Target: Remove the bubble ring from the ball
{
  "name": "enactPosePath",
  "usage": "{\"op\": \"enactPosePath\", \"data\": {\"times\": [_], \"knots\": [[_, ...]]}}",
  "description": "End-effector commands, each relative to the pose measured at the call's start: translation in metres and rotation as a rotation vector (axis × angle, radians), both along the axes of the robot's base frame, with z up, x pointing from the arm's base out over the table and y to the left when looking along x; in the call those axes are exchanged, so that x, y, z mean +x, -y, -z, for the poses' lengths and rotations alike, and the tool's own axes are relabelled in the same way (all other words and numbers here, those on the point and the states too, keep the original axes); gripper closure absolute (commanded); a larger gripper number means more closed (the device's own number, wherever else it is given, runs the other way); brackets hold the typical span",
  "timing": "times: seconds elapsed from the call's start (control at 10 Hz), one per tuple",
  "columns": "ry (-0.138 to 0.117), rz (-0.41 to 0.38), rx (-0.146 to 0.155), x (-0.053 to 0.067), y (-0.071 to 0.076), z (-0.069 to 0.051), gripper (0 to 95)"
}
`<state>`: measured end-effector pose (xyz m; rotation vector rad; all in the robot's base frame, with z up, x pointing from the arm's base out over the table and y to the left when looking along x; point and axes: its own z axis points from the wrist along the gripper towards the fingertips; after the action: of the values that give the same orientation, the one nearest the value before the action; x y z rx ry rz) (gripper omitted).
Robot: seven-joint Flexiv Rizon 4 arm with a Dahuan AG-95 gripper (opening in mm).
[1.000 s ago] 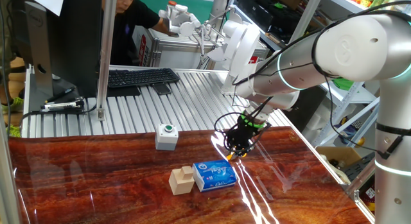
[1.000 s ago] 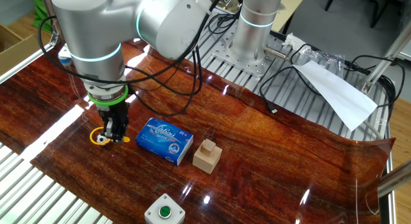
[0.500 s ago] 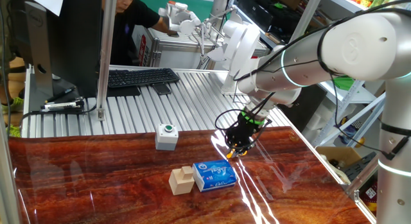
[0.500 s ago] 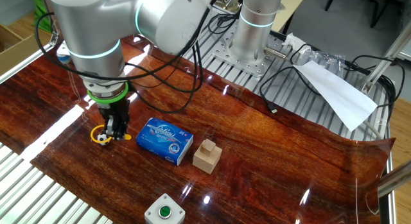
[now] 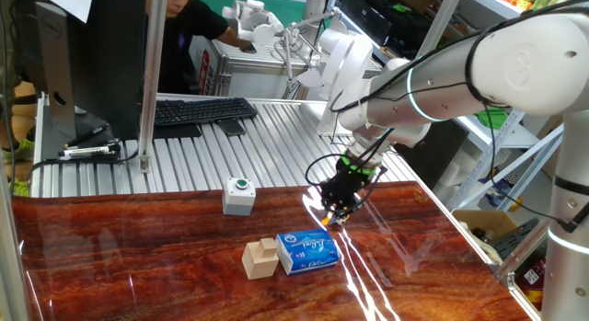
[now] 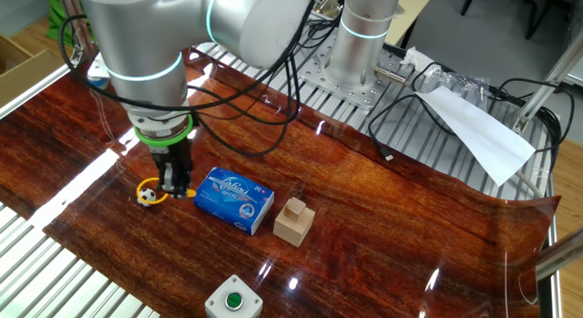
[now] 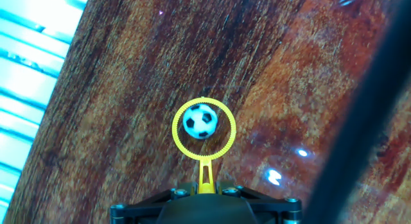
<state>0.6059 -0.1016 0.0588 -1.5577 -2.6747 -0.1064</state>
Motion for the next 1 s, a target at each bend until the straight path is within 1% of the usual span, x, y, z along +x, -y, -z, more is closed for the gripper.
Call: {"op": "enactPosePath", "data": {"times": [0.1,0.3,0.4,0.6,0.7,0.8,1.0], "knots": [[0.013,-0.153,0.025,-0.003,-0.015,-0.007,95.0],[0.024,-0.272,0.031,-0.003,-0.018,-0.008,95.0],[0.040,-0.400,0.044,-0.003,-0.021,-0.007,95.0],[0.056,-0.555,0.043,0.000,-0.026,-0.002,95.0],[0.055,-0.601,0.040,0.002,-0.030,0.001,95.0],[0.050,-0.652,0.031,0.004,-0.035,0.005,95.0],[0.033,-0.774,-0.038,0.006,-0.046,0.012,95.0]]}}
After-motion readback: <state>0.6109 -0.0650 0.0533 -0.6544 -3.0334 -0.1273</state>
